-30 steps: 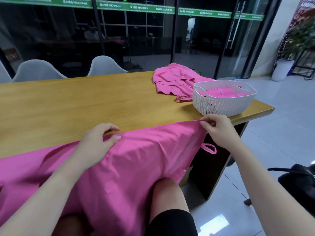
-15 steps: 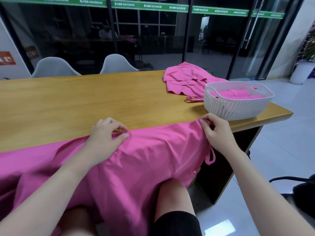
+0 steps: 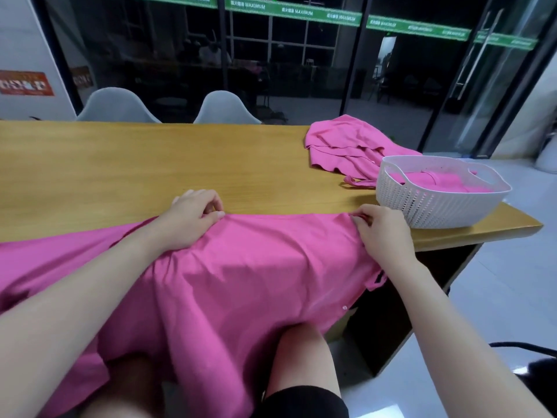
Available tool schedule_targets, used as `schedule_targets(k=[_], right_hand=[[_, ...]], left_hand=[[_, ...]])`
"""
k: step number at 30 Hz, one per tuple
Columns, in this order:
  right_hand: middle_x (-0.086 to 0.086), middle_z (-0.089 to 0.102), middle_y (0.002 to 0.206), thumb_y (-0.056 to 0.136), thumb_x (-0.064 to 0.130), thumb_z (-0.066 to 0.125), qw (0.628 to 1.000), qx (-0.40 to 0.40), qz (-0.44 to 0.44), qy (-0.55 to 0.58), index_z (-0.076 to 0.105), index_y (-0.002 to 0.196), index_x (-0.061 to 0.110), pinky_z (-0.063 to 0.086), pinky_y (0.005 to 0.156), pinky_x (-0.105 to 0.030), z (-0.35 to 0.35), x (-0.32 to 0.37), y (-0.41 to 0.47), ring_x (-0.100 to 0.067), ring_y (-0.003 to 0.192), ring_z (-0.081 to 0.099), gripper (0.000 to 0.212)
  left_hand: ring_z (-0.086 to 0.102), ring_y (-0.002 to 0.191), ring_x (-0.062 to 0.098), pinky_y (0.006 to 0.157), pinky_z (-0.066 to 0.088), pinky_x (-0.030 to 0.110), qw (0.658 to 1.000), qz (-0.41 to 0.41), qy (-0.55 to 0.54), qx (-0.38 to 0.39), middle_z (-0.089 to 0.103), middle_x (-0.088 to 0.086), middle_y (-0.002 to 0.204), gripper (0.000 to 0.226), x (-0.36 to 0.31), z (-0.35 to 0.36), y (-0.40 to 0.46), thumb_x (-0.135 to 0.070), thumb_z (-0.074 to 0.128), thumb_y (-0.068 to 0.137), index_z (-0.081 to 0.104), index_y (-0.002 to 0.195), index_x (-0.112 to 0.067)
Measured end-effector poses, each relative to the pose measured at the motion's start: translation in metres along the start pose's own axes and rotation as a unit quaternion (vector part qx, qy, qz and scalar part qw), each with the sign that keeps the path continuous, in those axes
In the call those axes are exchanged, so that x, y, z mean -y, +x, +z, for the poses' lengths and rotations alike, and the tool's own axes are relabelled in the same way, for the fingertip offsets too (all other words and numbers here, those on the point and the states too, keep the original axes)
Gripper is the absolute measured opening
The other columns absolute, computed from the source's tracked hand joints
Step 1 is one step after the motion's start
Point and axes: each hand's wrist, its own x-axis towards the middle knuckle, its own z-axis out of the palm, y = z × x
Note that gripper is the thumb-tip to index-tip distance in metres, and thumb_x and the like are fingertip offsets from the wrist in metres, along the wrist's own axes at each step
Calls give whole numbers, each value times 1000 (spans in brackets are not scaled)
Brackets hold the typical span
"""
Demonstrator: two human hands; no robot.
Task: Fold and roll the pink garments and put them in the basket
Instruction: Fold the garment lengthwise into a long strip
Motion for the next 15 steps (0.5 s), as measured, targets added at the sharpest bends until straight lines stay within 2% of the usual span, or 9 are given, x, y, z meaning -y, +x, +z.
schedule_targets(k=[7, 10, 12, 15], right_hand=[[3, 77, 89, 90, 24, 69, 998, 52, 5, -22, 80, 92, 24, 56, 80, -41, 21, 8, 44, -28, 90, 69, 11], [2, 77, 91, 90, 25, 68, 997, 57, -4, -49, 80, 92, 23, 55, 78, -41, 30, 16, 60, -29, 91, 69, 12], [2, 77, 92, 90, 26, 69, 996, 53, -2, -65, 80, 93, 24, 54, 78, -40, 34, 18, 65, -29, 92, 68, 13], [2, 77, 91, 90, 27, 69, 997, 47, 4, -56, 80, 93, 23, 55, 78, -41, 36, 16, 66, -28, 91, 69, 12]], left_hand=[[50, 89, 19, 88, 43, 44, 1000, -2, -6, 7, 58, -8, 85, 13, 30, -1, 45, -29, 64, 98, 57, 88, -24], [49, 84, 16, 83, 41, 42, 1000, -10, -24, 3, 58, -8, 82, 21, 42, -2, 56, -33, 64, 98, 53, 82, -25], [47, 81, 9, 79, 36, 39, 999, 1, -42, -17, 55, -7, 78, 22, 46, -2, 58, -30, 64, 98, 51, 81, -24], [49, 75, 8, 76, 34, 39, 996, 21, -66, -52, 52, -7, 73, 20, 45, -4, 56, -22, 63, 99, 51, 82, -20]])
